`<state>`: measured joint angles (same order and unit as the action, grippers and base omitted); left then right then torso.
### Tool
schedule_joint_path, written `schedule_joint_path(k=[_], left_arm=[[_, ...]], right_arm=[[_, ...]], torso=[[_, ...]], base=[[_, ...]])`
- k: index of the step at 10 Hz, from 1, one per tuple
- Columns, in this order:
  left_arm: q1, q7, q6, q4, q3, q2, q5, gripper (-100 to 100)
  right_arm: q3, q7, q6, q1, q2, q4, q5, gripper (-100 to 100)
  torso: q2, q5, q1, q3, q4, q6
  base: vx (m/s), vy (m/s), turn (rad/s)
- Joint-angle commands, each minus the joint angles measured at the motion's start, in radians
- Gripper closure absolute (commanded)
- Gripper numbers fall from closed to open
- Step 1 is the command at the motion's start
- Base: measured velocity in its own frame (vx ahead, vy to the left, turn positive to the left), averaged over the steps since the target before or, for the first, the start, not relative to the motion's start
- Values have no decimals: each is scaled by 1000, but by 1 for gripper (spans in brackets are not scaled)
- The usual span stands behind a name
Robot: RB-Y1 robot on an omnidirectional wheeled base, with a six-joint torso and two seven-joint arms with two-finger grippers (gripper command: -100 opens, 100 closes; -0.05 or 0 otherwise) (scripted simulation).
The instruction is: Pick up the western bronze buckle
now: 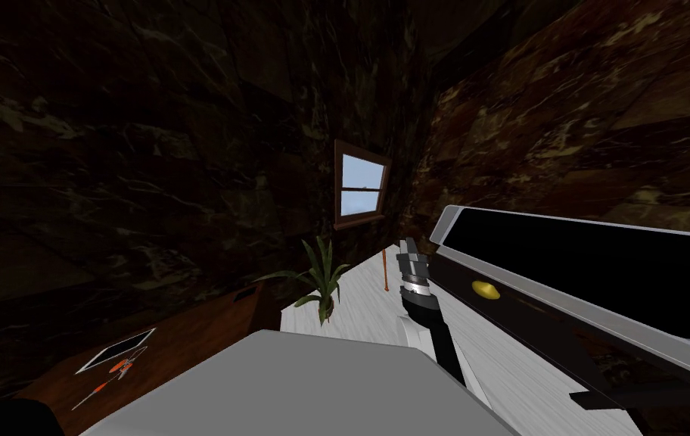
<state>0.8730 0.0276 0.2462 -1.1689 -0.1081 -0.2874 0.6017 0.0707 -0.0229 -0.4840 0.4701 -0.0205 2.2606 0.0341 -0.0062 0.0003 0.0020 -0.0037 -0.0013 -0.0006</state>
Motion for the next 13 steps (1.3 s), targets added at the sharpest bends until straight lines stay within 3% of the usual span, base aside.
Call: schedule_joint_path(k=[1, 3, 7, 9, 11, 13], left_arm=[[-13, -6, 11, 35, -7, 0, 3, -100], [-8, -1, 21, 101, -7, -35, 32, -100], [-7, 5, 33, 159, -6, -69, 57, -100], [-9, 14, 52, 228, -4, -113, 88, -100], [-12, 19, 63, 262, -2, -134, 103, -100], [-14, 25, 74, 292, -1, -153, 116, -100]], right_arm=[[0, 0, 0, 0, 0, 0, 0, 0], [0, 0, 0, 0, 0, 0, 0, 0], [0, 0, 0, 0, 0, 0, 0, 0], [0, 0, 0, 0, 0, 0, 0, 0], [0, 0, 0, 0, 0, 0, 0, 0], [0, 0, 0, 0, 0, 0, 0, 0]], torso=[[0, 0, 0, 0, 0, 0], [3, -1, -2, 2, 1, 0], [1, 0, -1, 0, 0, 0], [-1, 0, 0, -1, 0, 0], [-6, 0, 3, -4, -1, 0], [3, -1, -3, 1, 0, 0]], base=[[35, 11, 9], [80, 24, -71], [88, 35, -26], [157, 67, -54], [177, 73, -33], [-2, -4, 14]])
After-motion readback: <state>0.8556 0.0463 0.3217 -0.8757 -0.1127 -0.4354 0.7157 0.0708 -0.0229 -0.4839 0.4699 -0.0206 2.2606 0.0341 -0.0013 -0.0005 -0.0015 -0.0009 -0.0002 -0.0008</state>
